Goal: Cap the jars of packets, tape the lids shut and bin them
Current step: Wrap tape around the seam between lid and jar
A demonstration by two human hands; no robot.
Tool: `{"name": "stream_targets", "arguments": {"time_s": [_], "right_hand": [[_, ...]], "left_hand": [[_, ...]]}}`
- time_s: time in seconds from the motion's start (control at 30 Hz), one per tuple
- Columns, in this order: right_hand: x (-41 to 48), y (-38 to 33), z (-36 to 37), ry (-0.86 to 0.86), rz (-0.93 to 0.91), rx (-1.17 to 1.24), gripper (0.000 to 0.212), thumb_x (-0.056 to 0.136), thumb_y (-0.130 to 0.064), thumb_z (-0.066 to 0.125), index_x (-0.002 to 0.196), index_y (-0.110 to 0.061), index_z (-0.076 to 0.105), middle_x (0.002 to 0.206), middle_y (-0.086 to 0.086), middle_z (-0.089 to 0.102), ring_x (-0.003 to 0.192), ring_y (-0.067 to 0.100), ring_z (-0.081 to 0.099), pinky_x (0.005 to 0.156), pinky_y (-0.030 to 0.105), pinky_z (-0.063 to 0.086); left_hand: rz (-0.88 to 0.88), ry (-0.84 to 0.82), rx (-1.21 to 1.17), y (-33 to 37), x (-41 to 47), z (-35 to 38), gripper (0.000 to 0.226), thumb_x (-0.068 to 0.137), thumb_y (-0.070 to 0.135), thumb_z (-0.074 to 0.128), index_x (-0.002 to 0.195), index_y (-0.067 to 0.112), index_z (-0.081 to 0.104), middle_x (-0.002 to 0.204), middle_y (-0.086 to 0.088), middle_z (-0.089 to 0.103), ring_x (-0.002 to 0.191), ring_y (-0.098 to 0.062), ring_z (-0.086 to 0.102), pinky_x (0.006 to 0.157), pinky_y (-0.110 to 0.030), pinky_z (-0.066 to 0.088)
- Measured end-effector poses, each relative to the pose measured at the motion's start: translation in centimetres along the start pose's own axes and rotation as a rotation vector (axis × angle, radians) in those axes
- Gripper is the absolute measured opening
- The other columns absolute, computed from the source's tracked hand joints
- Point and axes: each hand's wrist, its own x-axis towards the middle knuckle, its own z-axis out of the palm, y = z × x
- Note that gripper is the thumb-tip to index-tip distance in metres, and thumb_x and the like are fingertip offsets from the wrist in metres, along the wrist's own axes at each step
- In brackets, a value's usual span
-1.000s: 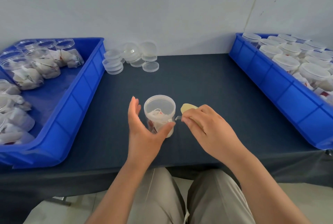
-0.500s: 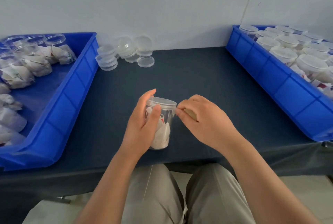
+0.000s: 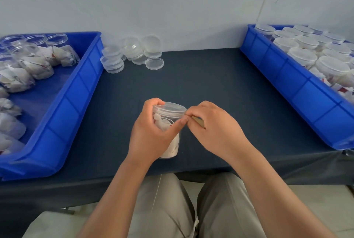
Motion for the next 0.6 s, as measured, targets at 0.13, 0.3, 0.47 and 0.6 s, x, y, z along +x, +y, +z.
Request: {"name": "stream_targets", "arguments": {"time_s": [0.13, 0.3, 0.47, 0.6], "right_hand": [[-0.1, 0.0, 0.1, -0.010, -0.006, 0.008, 0.026, 0.108, -0.050, 0.047, 0.113, -0.043, 0.071, 0.104, -0.017, 0.061, 0.091, 0.009, 0.063, 0.075, 0.034, 0.058], [-0.1, -0.2, 0.3, -0.004, -0.019, 0.001, 0.027, 0.108, -0.053, 0.047, 0.114, -0.043, 0.071, 0.104, -0.017, 0.061, 0.090, 0.009, 0.064, 0.076, 0.035, 0.059], [0.1, 0.0, 0.5, -0.006, -0.031, 0.007, 0.023, 0.108, -0.050, 0.049, 0.112, -0.042, 0.071, 0.103, -0.017, 0.060, 0.090, 0.010, 0.063, 0.078, 0.036, 0.059], [-0.3, 0.6, 0.3, -0.054, -0.039, 0.077, 0.025, 0.104, -0.059, 0.048, 0.118, -0.047, 0.064, 0.111, -0.019, 0.056, 0.095, 0.007, 0.062, 0.080, 0.026, 0.054]], "left_hand": [[0.023, 0.021, 0.103, -0.2, 0.0, -0.1, 0.068, 0.074, 0.094, 0.058, 0.124, 0.049, 0.043, 0.107, 0.034, 0.062, 0.099, 0.008, 0.065, 0.068, -0.010, 0.052], [0.062, 0.039, 0.165, -0.7, 0.0, -0.2, 0.064, 0.083, 0.084, 0.057, 0.129, 0.041, 0.043, 0.109, 0.038, 0.056, 0.100, 0.012, 0.061, 0.079, -0.024, 0.058], [0.044, 0.011, 0.124, -0.7, 0.2, -0.6, 0.072, 0.076, 0.091, 0.062, 0.126, 0.042, 0.045, 0.110, 0.025, 0.064, 0.099, 0.002, 0.066, 0.074, -0.018, 0.054], [0.008, 0.004, 0.138, -1.2, 0.5, -0.5, 0.055, 0.081, 0.076, 0.064, 0.123, 0.048, 0.043, 0.110, 0.028, 0.063, 0.100, 0.008, 0.063, 0.074, -0.018, 0.051]]}}
